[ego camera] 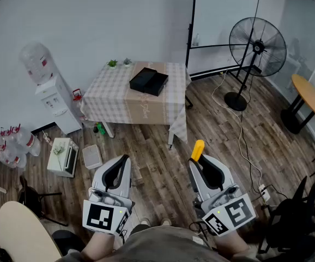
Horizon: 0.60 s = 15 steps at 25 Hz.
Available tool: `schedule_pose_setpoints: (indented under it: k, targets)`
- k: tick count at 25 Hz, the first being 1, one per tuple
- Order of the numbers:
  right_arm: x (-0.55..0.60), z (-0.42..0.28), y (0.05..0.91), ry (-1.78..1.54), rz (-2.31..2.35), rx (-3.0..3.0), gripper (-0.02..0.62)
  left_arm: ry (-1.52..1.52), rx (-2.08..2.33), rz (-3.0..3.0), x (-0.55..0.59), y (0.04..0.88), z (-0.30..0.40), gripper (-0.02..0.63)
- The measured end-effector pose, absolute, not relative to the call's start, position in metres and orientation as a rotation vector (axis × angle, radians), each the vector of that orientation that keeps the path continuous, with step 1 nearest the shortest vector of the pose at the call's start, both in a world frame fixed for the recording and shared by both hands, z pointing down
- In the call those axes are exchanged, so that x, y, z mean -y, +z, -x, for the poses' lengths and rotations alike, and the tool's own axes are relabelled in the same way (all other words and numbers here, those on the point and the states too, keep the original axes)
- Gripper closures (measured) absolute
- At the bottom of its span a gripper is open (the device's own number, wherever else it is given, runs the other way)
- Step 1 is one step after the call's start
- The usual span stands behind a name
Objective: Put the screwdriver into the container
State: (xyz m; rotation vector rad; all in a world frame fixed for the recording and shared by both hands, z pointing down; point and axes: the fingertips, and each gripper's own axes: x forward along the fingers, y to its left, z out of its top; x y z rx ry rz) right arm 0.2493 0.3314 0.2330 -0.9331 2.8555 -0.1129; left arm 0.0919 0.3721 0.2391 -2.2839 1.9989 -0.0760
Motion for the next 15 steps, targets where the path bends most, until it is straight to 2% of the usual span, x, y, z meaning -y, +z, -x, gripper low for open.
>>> schedule_pose_setpoints:
  k: [15]
  targets:
    - [-0.318, -0.262, 0.251, -0.208, 0.908, -2.876, 0.486, -0.117, -1.997, 2.301, -0.358, 0.249, -0.106, 0.606]
